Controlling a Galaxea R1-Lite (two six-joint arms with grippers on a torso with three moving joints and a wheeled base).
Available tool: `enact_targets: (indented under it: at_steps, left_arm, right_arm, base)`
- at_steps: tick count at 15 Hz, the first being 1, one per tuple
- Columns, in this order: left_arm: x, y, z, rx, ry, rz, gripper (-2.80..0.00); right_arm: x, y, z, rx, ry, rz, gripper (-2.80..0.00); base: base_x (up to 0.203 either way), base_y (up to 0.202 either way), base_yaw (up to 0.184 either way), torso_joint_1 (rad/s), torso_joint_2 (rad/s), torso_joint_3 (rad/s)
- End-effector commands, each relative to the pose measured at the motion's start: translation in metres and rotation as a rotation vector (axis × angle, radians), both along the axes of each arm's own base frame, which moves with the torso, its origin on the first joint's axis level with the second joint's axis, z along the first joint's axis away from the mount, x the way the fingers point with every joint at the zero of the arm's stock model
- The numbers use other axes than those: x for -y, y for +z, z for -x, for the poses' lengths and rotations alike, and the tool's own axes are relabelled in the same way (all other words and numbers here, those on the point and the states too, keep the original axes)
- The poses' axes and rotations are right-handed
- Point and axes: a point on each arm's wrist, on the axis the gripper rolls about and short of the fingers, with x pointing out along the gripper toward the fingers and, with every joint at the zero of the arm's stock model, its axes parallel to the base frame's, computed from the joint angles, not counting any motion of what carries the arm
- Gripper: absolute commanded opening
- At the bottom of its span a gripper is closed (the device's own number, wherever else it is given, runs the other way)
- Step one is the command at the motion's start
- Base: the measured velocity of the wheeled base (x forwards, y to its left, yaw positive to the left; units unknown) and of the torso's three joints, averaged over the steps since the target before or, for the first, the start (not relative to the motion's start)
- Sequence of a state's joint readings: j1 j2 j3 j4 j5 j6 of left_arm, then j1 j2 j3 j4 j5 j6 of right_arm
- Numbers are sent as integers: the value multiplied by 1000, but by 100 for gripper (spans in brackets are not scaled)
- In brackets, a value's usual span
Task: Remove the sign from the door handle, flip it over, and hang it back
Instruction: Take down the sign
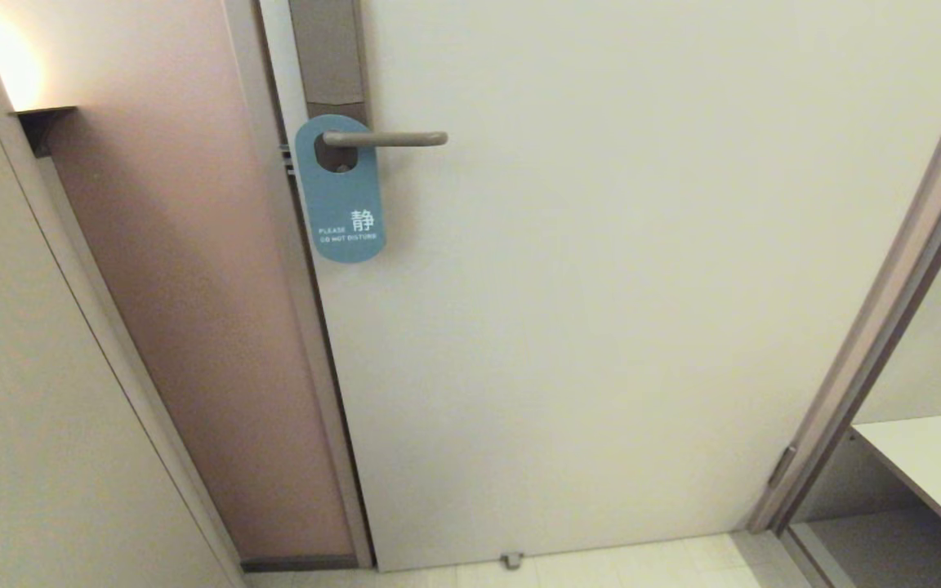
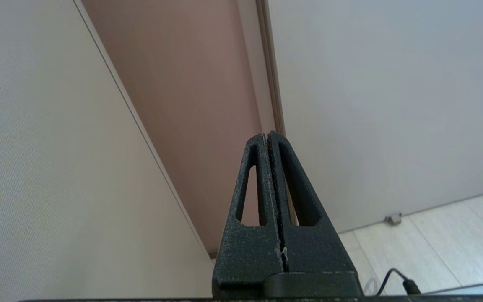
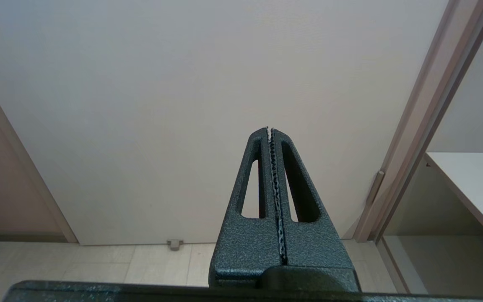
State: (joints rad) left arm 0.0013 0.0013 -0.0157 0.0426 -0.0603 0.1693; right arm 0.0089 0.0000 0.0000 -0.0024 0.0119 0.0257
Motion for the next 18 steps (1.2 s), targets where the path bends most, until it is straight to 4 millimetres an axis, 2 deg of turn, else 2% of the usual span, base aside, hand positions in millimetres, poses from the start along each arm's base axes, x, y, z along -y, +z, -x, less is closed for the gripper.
enact_targets:
  at_steps: [1,3,5,9,13,18]
  left_arm:
    - [0,1,0,0,-1,-4,-280]
    - [0,10,1,0,-14,-6,-280]
    - [1,29,-1,-28,-46,0,-280]
    - [1,72,-21,-117,-100,17,-280]
    - [4,114,-71,-178,-117,40,-280]
    - [10,147,-146,-192,-213,80,-280]
  right_arm:
    - [0,0,0,1,1,0,-280]
    - [0,0,0,1,1,0,-280]
    - [0,0,0,1,1,0,-280]
    - [0,0,0,1,1,0,-280]
    - [0,0,0,1,1,0,-280]
    - [0,0,0,1,1,0,-280]
  base:
    - [0,0,0,0,0,0]
    - [0,0,0,0,0,0]
    - [0,0,0,0,0,0]
    - [0,0,0,0,0,0]
    - [0,0,0,0,0,0]
    - [0,0,0,0,0,0]
